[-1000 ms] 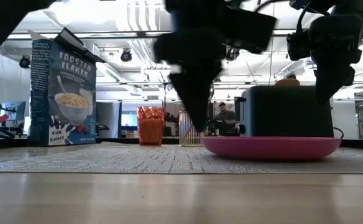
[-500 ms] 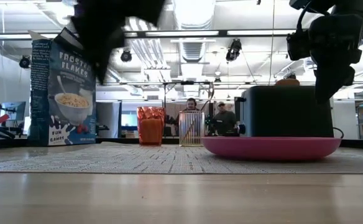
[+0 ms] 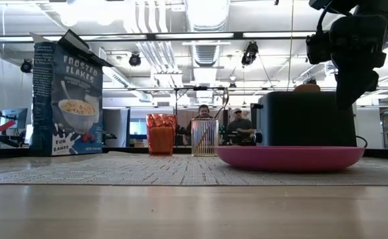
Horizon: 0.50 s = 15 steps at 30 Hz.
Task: Arrange a breakfast setting
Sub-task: Put the orange bowl on the gray placemat
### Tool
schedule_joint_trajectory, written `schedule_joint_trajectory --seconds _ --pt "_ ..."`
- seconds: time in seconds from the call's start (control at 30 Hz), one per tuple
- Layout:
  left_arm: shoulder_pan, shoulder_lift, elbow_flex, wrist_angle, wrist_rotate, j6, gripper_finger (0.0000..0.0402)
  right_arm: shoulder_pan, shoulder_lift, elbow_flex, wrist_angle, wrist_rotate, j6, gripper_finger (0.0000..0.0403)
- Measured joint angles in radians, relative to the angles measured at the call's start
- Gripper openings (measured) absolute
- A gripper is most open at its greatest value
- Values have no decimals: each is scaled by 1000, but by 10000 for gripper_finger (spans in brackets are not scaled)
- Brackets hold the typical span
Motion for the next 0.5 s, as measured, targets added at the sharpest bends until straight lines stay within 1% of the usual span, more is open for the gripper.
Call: schedule_joint_trajectory --seconds 0.07,0.17,0.27,0.37,0.5 --pt "-5 0 0 -16 3 -60 75 0 0 0 0 0 0 137" --pt "-16 10 0 -26 44 -177 75 0 0 0 0 0 0 137" --pt "-47 26 6 -26 54 -250 80 0 0 0 0 0 0 137" --pt "-83 41 25 -24 54 -310 96 0 0 0 0 0 0 137" --pt "-132 62 49 -23 55 -396 131 0 0 0 0 0 0 137"
